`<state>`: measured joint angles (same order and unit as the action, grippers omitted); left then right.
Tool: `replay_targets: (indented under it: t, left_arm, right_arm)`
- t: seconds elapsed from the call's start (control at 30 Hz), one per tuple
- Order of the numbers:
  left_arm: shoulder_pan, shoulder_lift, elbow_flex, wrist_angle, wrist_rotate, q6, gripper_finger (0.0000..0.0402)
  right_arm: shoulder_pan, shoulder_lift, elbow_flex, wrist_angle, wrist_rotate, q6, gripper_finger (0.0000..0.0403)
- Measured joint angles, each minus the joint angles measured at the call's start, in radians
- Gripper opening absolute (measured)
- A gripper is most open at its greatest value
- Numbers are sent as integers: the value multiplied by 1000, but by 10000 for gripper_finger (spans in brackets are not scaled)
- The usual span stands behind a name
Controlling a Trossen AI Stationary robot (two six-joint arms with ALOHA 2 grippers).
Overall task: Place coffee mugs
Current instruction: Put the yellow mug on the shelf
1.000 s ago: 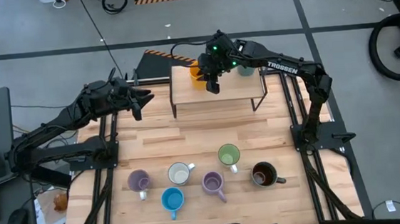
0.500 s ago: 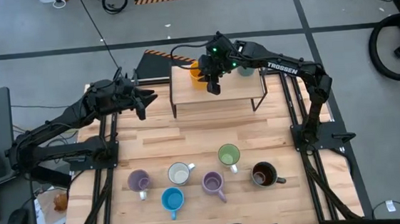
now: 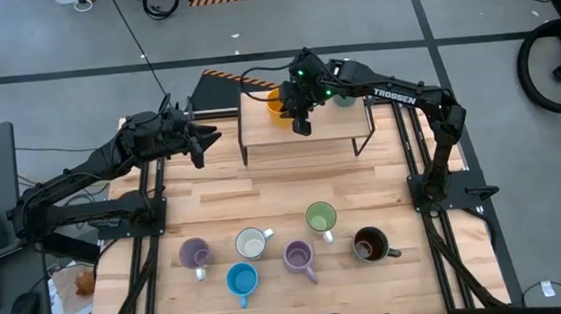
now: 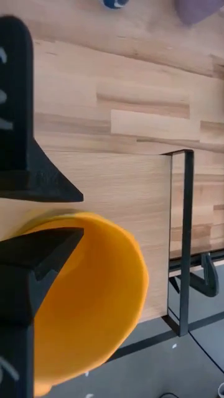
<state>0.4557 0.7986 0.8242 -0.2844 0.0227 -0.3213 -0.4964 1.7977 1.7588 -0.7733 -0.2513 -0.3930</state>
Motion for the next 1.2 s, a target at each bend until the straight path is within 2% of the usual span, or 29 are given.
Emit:
replay_targets:
  t: [0.3,1.2]
  left_arm:
    - [0,0,0,0,1,0,141]
    - [0,0,-1,0,35,0,141]
  right_arm:
    - [-33,0,6,-23,28,-34,36]
    - [-185,-26,8,-137,23,-150,43]
